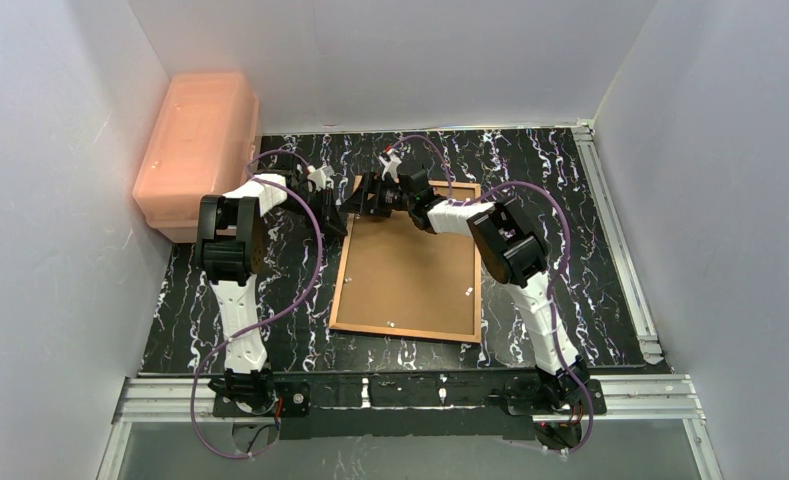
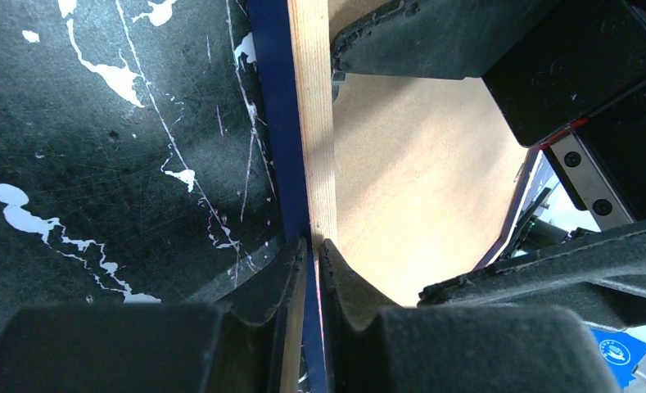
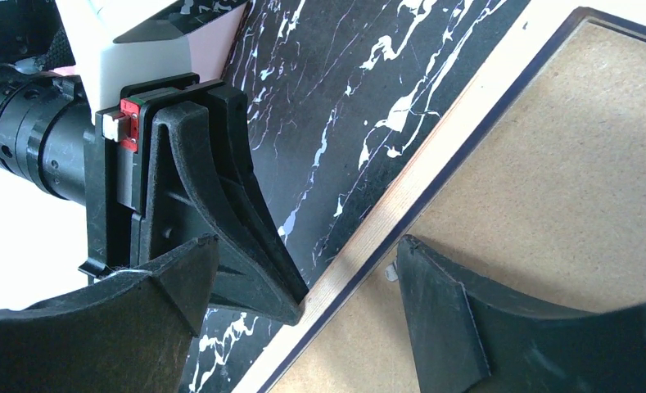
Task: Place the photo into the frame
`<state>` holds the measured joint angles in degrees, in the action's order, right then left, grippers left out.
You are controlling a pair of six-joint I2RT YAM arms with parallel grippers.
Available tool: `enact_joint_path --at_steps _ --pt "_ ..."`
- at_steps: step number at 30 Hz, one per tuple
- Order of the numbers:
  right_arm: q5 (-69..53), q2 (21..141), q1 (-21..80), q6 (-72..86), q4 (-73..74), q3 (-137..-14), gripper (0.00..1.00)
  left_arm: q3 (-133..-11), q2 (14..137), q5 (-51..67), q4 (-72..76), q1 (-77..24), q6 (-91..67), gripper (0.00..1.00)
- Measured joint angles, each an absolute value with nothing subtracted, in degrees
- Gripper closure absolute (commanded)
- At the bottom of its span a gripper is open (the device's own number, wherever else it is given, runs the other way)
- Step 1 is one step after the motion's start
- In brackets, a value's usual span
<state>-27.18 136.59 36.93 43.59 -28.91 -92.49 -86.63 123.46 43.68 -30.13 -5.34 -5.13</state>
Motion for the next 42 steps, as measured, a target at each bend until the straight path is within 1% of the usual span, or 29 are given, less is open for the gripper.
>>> enact_joint_path --at_steps 6,16,29,42 --pt "-27.31 136.27 36.32 43.31 -28.84 -92.23 0.13 -86.30 123.35 43.70 -29.85 -5.32 -5.10 0.91" --pt "-28.42 132.05 33.23 42.19 -28.05 -88.90 0.13 -85.93 123.22 43.70 -29.34 -5.21 -5.08 0.91" --pt "-29.63 133.88 38.48 42.68 -27.29 -88.77 0.14 -85.86 123.20 43.81 -29.21 -5.19 -5.10 0.91" --pt "-27.88 132.84 37.32 40.47 -25.41 -88.27 0.14 -85.52 123.09 44.36 -28.86 -5.08 -5.15 0.91"
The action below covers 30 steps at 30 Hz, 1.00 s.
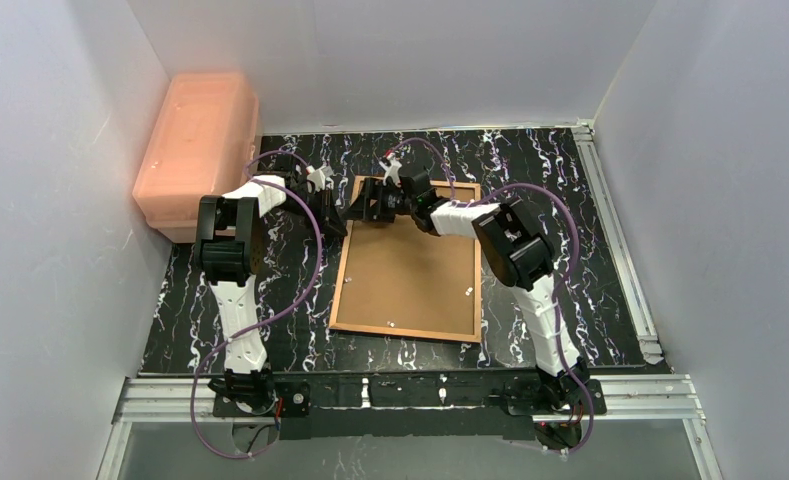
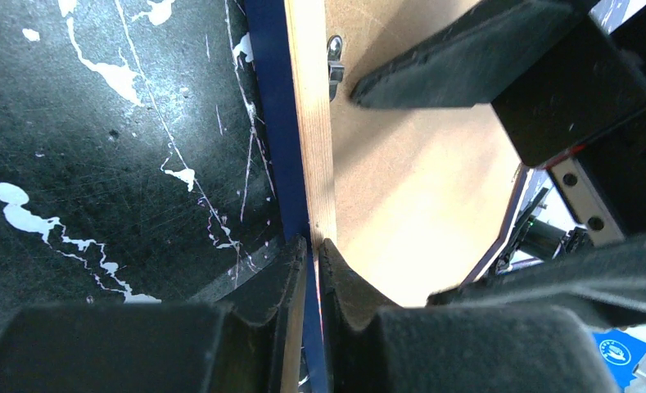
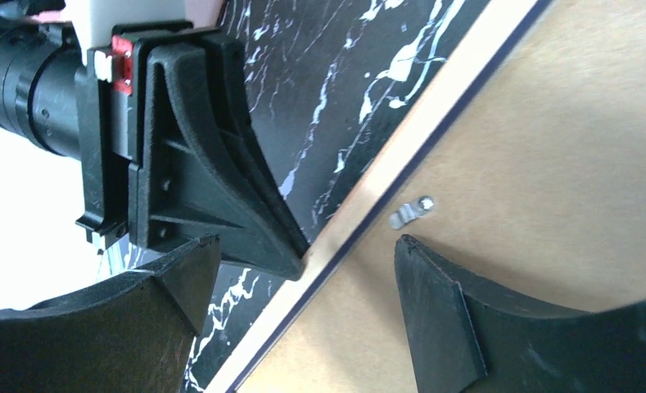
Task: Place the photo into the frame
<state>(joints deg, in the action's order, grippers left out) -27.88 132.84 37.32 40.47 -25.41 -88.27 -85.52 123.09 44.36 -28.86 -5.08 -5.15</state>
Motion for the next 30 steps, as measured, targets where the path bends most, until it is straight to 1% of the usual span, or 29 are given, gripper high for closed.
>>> enact_joint_path --at_steps 7,19,30 --pt "-26.72 132.70 35.70 40.21 -24.23 -88.79 0.14 -85.25 122.96 44.42 -28.53 -5.08 -5.15 0.91" --pt "-25.87 132.70 35.94 40.62 -23.42 -89.36 0.14 -85.01 122.80 44.47 -28.14 -5.06 -5.43 0.90" --pt "-25.61 134.10 36.36 41.71 -23.97 -90.91 0.14 -85.23 123.20 44.75 -27.64 -5.04 -6.70 0.91"
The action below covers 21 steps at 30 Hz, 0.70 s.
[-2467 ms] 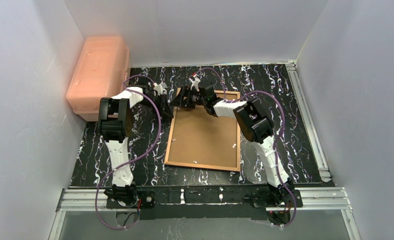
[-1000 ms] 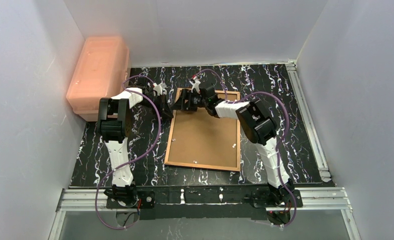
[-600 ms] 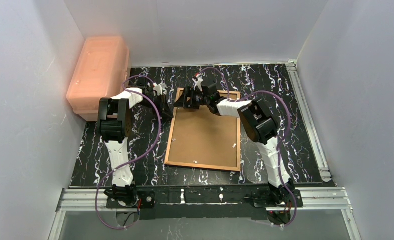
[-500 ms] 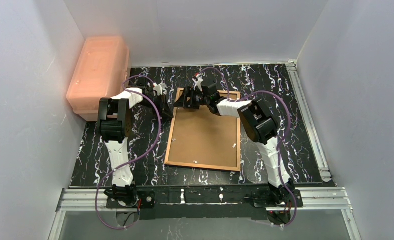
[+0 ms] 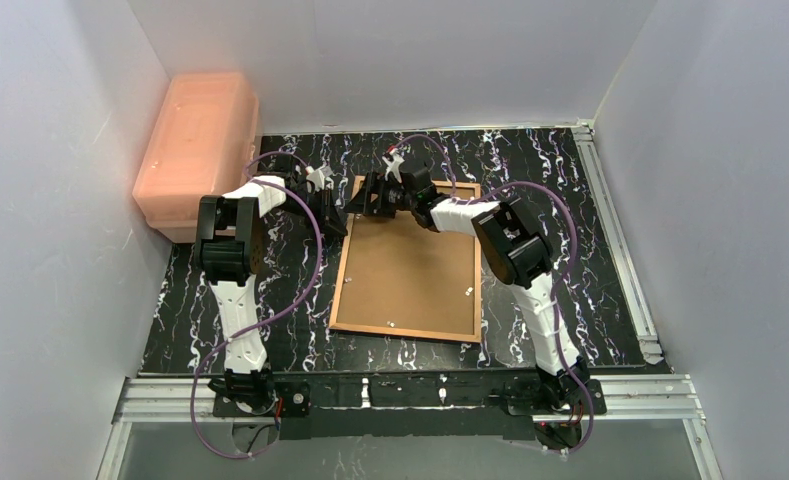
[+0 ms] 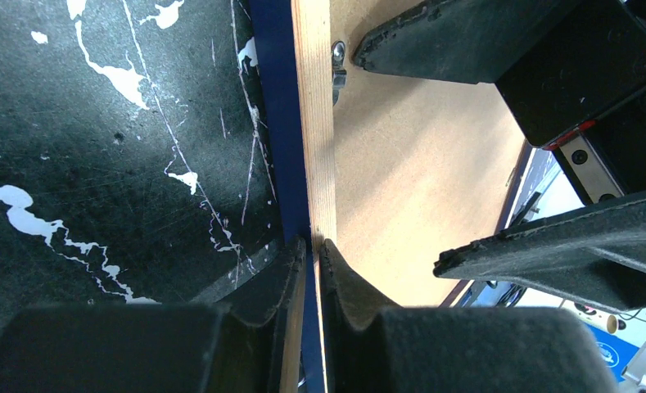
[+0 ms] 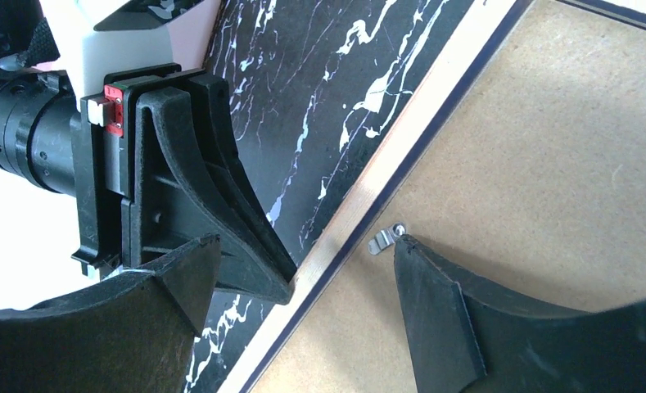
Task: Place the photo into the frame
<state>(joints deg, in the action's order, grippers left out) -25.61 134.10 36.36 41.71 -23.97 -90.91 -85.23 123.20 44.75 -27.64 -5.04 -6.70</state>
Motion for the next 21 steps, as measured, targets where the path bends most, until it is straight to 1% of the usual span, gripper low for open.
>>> enact_joint_path --at_steps 21 --pt "-25.54 135.13 36.82 44.66 -23.49 -92.60 0.16 -84.82 123.24 45.52 -26.96 -4.84 -6.70 0.92"
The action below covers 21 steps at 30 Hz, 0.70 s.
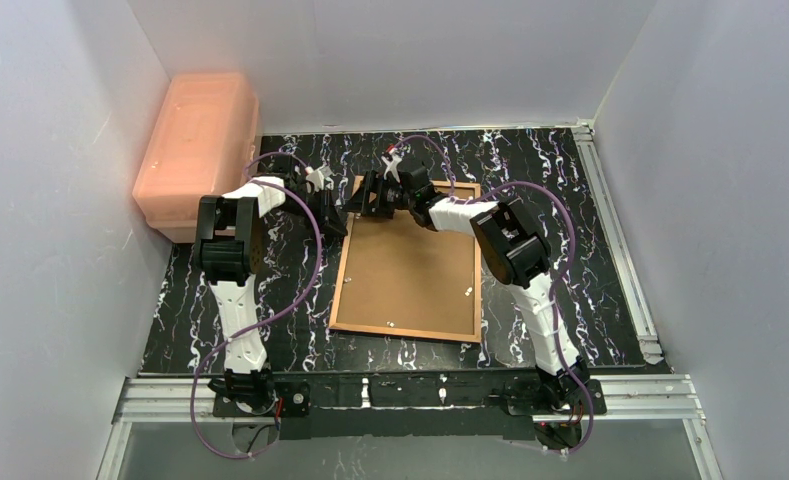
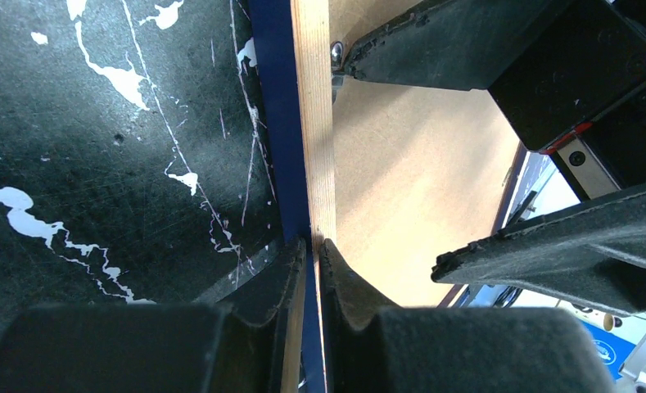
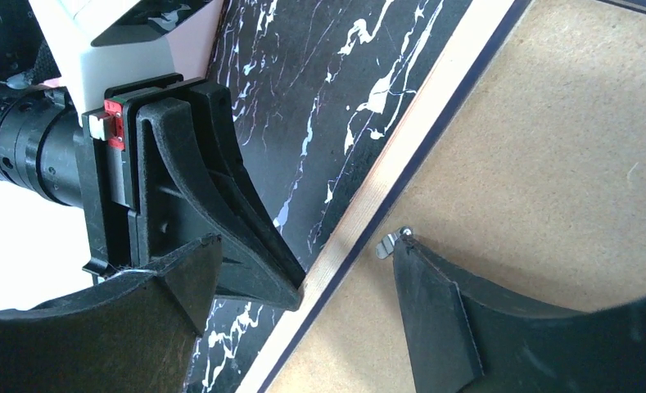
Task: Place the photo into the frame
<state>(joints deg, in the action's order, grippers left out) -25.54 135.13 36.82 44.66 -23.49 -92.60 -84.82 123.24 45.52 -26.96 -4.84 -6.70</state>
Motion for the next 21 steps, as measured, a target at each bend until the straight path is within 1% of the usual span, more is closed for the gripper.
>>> enact_joint_path --at_steps 16,21 --pt "-25.21 136.66 37.52 45.06 -23.11 -95.00 0.16 -82.43 123.17 48.58 -24.40 -4.54 -7.11 0.93" --pt "-23.92 134.02 37.52 44.03 -25.45 -90.35 0.15 -82.08 123.13 48.93 -24.45 -4.69 -7.11 0.93"
